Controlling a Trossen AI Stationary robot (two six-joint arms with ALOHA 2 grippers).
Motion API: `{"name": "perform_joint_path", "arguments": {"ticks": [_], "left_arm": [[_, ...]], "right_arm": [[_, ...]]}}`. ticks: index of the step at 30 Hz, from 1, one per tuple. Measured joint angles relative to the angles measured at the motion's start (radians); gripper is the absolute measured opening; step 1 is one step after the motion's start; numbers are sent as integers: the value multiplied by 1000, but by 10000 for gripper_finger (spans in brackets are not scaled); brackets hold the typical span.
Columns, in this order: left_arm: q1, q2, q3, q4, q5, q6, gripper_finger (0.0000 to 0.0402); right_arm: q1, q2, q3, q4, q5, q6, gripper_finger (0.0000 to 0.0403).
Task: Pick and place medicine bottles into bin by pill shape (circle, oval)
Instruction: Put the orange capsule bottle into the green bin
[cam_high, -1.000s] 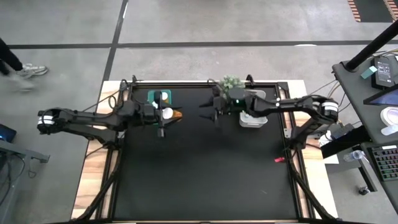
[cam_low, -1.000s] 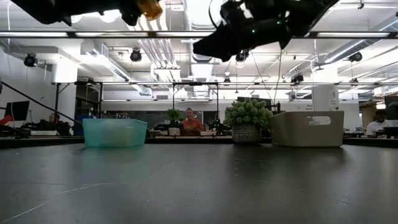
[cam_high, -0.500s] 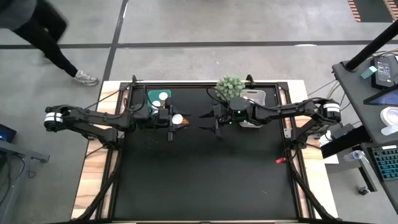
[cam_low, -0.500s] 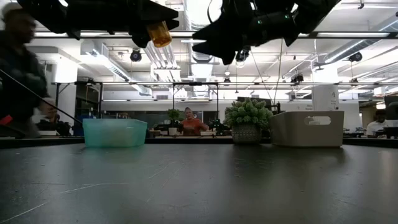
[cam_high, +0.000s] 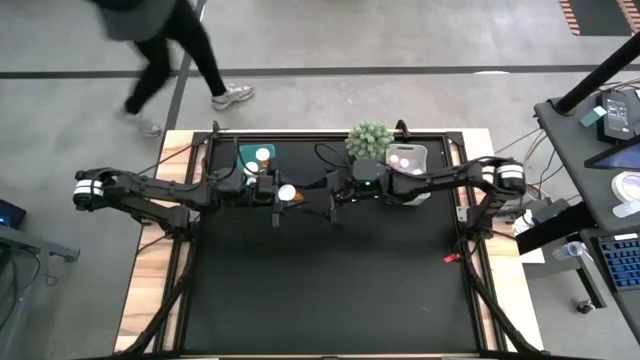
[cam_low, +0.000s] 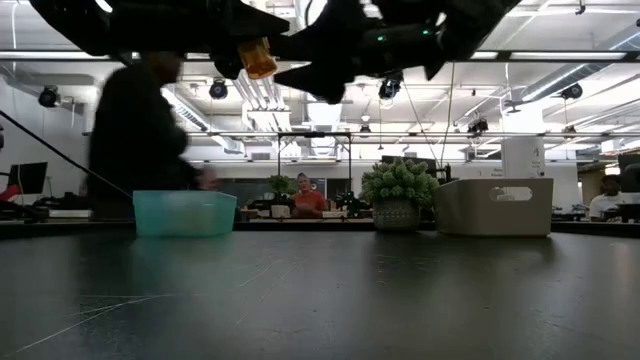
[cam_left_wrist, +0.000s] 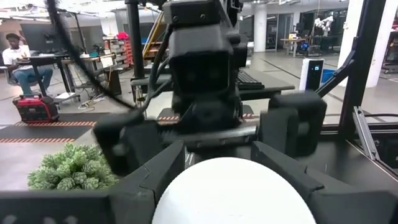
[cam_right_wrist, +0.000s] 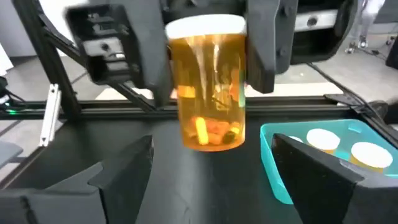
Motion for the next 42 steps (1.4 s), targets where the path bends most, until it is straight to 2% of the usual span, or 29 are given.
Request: {"name": "perform_joint_path", "arguments": {"ticks": [6, 11, 20, 23, 36, 39, 42], "left_arm": [[0, 1, 0, -1, 0, 0, 166], [0, 1, 0, -7, 0, 1, 166], [0, 1, 0, -5, 0, 6, 166], [0, 2, 0, -5, 0, 1, 166], [-1, -23, 0, -64, 40, 0, 169], [-1, -40, 0, -98, 42, -5, 185], [0, -44, 0, -83, 42, -24, 218]], "right_arm": [[0, 90, 99, -6, -12, -23, 310], [0, 104, 121, -7, -14, -43, 288], [1, 104, 125, -1, -21, -26, 177], [0, 104, 125, -1, -31, -19, 153], [1, 101, 100, 1, -34, -10, 165], [0, 100, 88, -1, -35, -11, 165], [0, 101, 88, 1, -26, -23, 165]]}}
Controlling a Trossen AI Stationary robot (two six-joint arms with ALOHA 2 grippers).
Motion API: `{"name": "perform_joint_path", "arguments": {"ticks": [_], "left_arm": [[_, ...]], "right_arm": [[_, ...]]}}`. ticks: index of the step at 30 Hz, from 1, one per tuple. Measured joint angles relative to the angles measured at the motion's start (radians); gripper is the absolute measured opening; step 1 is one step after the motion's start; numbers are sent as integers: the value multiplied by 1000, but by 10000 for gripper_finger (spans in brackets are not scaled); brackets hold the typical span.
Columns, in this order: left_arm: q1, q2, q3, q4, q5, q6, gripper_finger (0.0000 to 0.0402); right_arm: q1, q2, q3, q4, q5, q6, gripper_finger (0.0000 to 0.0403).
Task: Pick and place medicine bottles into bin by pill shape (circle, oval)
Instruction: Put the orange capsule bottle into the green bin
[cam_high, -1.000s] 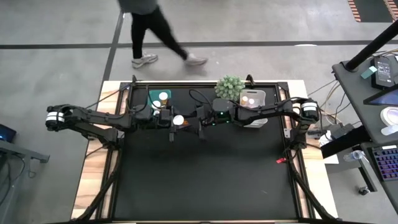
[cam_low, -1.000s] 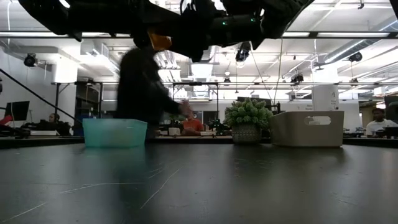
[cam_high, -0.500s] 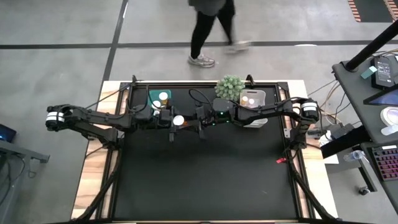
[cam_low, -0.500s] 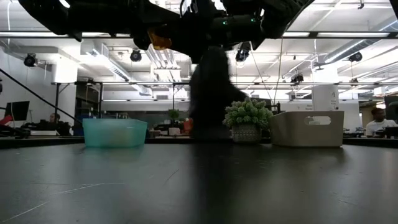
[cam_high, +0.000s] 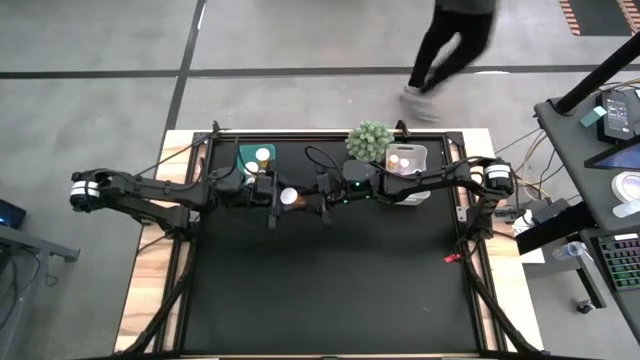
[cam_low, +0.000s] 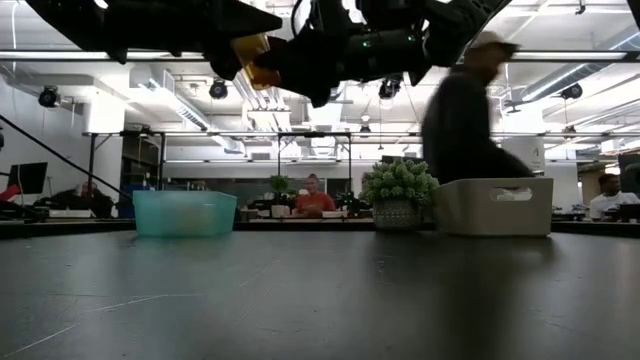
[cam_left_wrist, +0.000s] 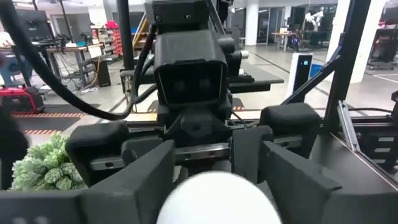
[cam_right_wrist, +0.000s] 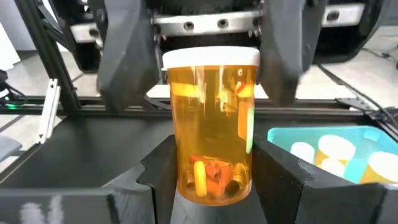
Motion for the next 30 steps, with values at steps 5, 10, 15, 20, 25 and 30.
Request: {"name": "perform_joint_path", "arguments": {"ticks": [5, 10, 15, 20, 25, 30], "left_arm": [[0, -2, 0, -3, -20, 8, 277], [0, -18, 0, -43, -21, 79, 310], [0, -57, 0, -135, -28, 87, 313], [2, -54, 0, -145, -73, 87, 313], [7, -10, 0, -146, -74, 84, 313], [7, 31, 0, -135, -75, 84, 310]], "right_arm": [[0, 0, -4, 13, 0, -8, 165], [-9, -18, -42, 11, 21, -23, 166], [-10, -52, -113, -7, 105, -56, 166], [-10, -57, -144, 1, 115, -54, 166], [-10, -57, -145, 6, 117, -53, 167], [-9, -57, -146, 23, 117, -50, 167]]}}
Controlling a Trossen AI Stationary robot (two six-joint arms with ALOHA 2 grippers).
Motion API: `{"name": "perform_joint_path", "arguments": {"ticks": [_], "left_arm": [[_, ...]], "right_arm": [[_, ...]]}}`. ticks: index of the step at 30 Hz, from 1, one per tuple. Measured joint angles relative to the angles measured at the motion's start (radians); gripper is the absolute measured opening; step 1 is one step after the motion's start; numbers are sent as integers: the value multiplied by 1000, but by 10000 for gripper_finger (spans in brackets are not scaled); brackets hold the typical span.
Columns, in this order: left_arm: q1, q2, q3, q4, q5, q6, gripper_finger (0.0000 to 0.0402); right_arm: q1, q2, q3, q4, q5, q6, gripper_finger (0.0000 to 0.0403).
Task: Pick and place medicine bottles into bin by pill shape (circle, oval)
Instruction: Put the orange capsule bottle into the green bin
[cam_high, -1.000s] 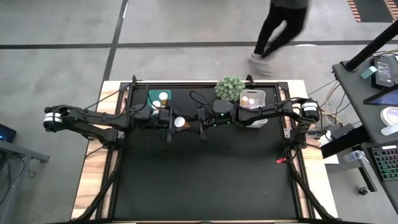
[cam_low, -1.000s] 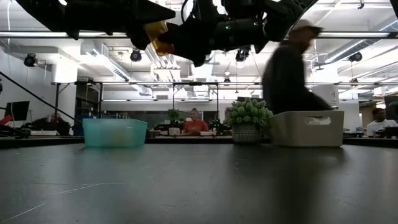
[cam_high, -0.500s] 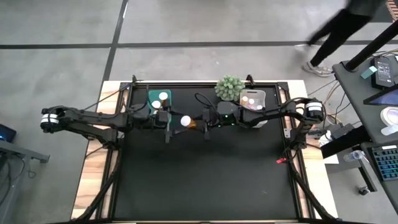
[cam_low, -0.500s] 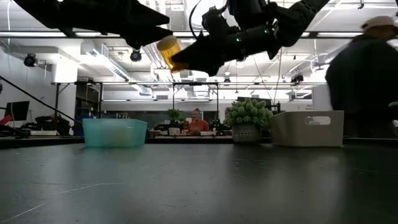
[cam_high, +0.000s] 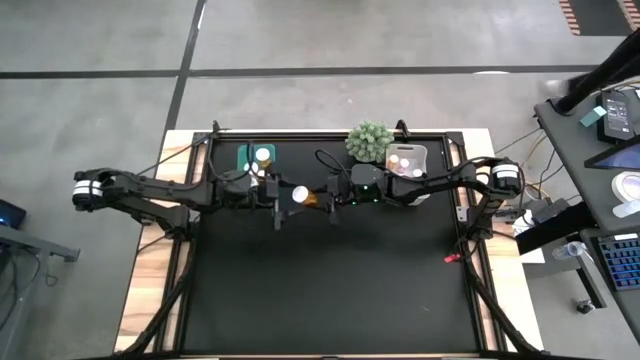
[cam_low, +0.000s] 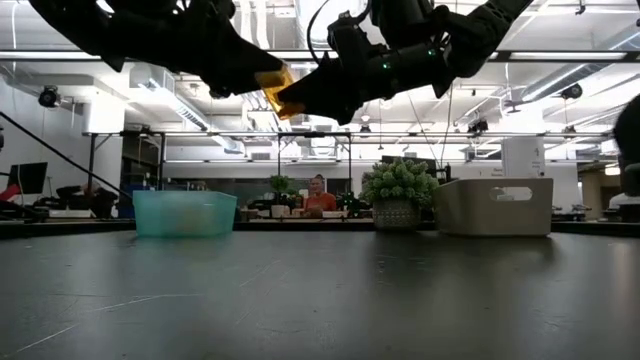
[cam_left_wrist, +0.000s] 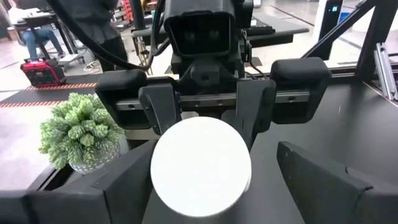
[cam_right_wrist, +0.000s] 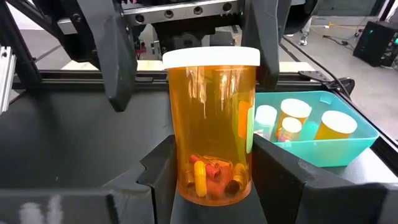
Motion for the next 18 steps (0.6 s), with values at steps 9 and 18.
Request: {"name": "perform_joint_path", "arguments": {"ticks": [9, 18], "left_arm": [[0, 0, 0, 5, -8, 0, 227], [0, 0, 0, 2, -19, 0, 183]], "right_arm": [[0, 0, 0, -1, -2, 1, 167], [0, 0, 0, -1, -2, 9, 172]]}}
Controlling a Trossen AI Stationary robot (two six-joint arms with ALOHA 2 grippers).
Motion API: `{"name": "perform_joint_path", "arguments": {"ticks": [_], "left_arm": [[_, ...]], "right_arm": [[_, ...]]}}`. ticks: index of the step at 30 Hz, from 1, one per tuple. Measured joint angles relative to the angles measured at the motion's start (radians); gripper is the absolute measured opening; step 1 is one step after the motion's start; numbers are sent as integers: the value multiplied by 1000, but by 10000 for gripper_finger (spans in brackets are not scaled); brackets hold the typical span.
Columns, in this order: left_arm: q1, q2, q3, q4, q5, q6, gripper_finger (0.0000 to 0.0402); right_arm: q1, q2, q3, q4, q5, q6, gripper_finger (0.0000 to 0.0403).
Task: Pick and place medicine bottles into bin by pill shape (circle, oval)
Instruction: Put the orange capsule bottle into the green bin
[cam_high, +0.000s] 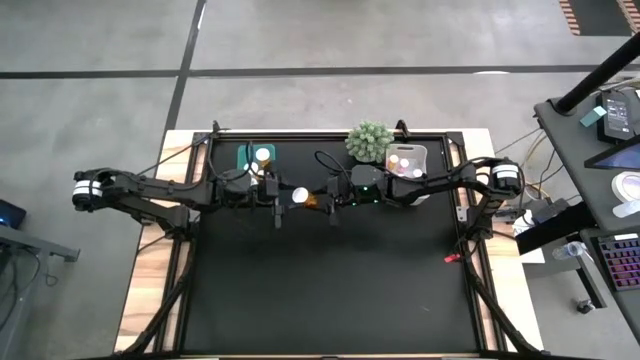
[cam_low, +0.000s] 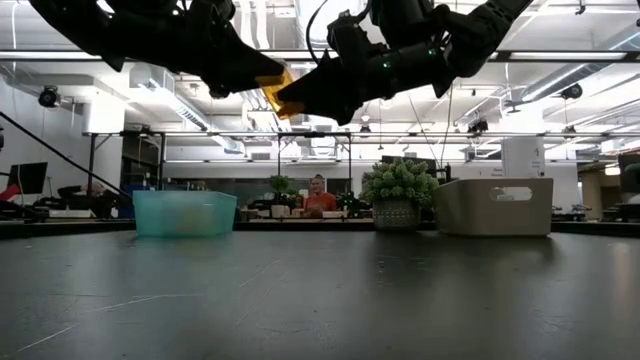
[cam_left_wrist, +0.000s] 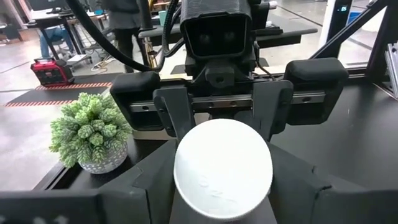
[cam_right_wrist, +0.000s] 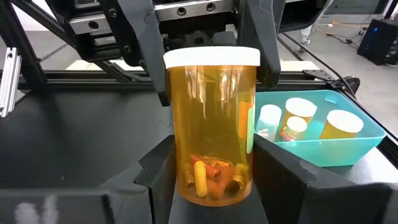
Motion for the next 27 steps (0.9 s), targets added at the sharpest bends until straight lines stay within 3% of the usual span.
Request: {"name": "perform_joint_path", "arguments": {"ticks": [9, 14, 23, 27], "left_arm": [[-1, -1, 0, -44, -75, -8, 187], [7, -23, 1, -147, -204, -17, 189], [55, -87, 2, -502, -414, -172, 190], [86, -125, 3, -600, -432, -210, 191]], "right_arm": [[-32, 0, 0, -9, 5, 43, 261], [-81, -2, 0, -37, 5, 111, 297], [-128, -2, 0, -98, 5, 174, 306], [-127, -2, 0, -98, 2, 170, 299]]}}
